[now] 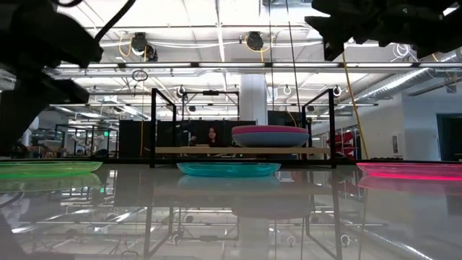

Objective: Place and stack plates onto a shelf
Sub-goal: Stack the large black plate on top of the large light orange plate on the shelf

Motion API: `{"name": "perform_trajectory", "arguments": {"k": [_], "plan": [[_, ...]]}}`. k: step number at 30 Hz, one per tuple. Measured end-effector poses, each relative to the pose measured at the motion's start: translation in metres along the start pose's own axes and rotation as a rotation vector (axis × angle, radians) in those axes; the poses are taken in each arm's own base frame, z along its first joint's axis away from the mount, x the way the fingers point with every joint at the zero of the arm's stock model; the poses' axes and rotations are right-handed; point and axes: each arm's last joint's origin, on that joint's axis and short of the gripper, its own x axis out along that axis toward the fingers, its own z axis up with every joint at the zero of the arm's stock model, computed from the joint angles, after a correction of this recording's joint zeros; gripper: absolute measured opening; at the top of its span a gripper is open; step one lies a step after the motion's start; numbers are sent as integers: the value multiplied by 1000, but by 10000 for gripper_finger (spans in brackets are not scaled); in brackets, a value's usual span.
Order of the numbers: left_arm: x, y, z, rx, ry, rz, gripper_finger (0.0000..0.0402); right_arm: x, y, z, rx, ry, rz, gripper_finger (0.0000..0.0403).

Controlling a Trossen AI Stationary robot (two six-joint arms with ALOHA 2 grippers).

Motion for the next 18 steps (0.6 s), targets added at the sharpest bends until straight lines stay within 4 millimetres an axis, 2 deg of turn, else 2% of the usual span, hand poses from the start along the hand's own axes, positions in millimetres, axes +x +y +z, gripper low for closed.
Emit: {"name": "perform_trajectory", "arguments": {"k": [6,11,14,18], "plan": [[18,1,3,17,85,-14,202,0,4,0,2,1,16,134],[25,1,3,40,118,-29,192,1,7,-1,4,-1,-10,134],[25,1,3,42,119,-34,154,1,9,-1,5,0,-18,134],[25,1,3,41,122,-37,80,1,10,-1,5,-5,-13,134]]}}
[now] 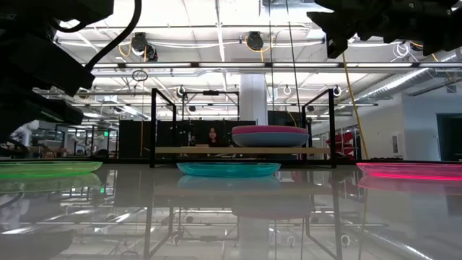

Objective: Place and stack plates onto a shelf
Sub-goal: Stack the large black plate on top of the large light orange plate on the shelf

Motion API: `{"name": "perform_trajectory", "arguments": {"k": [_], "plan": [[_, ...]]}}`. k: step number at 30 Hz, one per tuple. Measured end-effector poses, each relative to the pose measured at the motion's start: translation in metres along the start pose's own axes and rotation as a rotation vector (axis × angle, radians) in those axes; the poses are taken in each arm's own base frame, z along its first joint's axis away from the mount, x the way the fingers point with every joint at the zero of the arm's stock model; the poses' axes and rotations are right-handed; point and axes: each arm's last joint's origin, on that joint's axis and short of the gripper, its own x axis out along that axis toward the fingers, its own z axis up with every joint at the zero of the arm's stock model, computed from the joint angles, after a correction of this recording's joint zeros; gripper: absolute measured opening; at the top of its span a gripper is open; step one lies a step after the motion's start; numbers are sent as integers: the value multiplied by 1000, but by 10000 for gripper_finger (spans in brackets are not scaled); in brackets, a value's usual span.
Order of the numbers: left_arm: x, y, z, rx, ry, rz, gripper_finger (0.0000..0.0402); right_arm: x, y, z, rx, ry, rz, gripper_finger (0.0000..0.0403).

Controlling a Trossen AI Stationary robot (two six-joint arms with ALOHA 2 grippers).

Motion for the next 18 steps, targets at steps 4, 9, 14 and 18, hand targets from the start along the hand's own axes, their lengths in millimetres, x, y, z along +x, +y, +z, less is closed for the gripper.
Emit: {"name": "perform_trajectory", "arguments": {"k": [4,9,14,18], "plan": [[-2,0,1,-19,10,-73,17,0,0,0,2,-1,0,134],[-15,1,1,-77,-29,-87,11,0,0,0,21,-1,-2,134],[-54,2,3,-46,-210,-47,11,0,0,1,22,-12,0,134],[-96,16,6,-95,-443,133,11,-1,1,11,7,-116,17,134]]}}
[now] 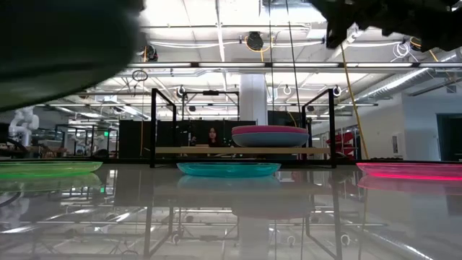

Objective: Place and stack plates onto a shelf
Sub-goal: Stack the large black plate on top of the large light orange plate on the shelf

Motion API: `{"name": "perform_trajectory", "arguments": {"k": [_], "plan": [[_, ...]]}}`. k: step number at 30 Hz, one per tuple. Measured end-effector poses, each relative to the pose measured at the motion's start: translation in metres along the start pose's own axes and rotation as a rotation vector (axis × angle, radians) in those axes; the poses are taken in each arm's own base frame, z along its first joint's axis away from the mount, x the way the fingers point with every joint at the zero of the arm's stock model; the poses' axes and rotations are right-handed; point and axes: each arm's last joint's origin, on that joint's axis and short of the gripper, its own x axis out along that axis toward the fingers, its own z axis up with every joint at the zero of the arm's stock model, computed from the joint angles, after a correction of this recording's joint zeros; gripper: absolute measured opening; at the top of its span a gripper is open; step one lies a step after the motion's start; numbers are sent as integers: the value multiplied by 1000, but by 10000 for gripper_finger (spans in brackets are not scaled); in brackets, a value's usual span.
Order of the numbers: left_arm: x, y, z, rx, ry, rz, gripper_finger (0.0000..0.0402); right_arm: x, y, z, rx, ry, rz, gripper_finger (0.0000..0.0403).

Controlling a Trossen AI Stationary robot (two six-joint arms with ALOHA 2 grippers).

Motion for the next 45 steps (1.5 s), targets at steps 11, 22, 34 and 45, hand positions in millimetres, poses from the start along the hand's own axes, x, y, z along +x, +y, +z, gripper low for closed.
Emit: {"name": "perform_trajectory", "arguments": {"k": [11,22,34,45], "plan": [[-68,113,77,-226,-582,202,11,-3,8,15,-24,-122,141,134],[-84,251,103,-439,-671,215,11,-4,17,17,-61,-155,180,134],[-23,315,137,-509,-600,178,25,-3,17,10,-56,-89,157,134],[-20,328,133,-577,-605,260,33,-3,17,10,-60,-80,155,134]]}}
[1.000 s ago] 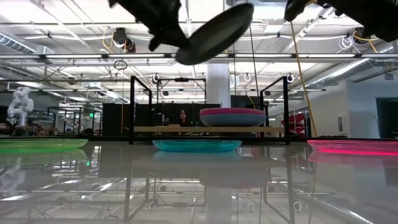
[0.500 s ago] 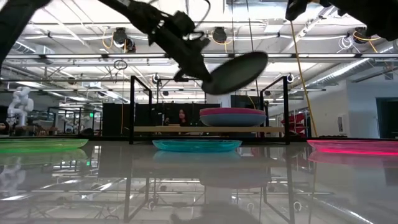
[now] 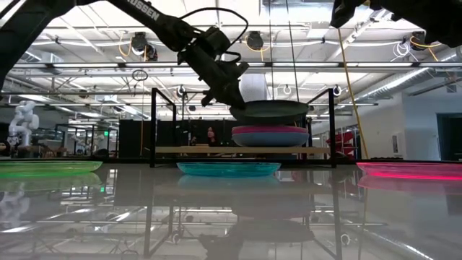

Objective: Place and stack plates onto a shelf
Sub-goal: Stack the large black plate on top of the large light orange plate on the shelf

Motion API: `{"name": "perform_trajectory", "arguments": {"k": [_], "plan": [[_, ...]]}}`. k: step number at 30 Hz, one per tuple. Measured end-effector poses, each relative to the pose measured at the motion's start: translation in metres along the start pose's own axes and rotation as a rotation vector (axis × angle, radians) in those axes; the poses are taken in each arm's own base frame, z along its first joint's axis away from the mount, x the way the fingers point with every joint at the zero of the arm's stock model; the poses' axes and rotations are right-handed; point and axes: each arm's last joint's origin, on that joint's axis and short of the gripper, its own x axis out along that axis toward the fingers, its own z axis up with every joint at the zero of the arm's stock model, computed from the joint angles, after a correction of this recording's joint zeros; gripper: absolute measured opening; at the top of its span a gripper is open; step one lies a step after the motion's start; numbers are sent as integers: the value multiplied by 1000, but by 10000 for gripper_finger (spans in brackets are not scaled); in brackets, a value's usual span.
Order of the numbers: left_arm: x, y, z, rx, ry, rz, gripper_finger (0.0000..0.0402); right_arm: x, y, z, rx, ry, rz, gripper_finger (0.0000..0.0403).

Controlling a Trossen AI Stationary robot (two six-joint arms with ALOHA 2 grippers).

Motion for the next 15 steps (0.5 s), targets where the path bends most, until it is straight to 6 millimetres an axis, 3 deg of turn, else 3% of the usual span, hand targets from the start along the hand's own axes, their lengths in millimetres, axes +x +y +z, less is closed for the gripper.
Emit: {"name": "perform_trajectory", "arguments": {"k": [11,15], "plan": [[-1,2,11,-17,-123,74,37,0,0,0,-4,0,0,134],[-1,1,11,-17,-127,73,62,0,0,0,-3,2,0,134]]}}
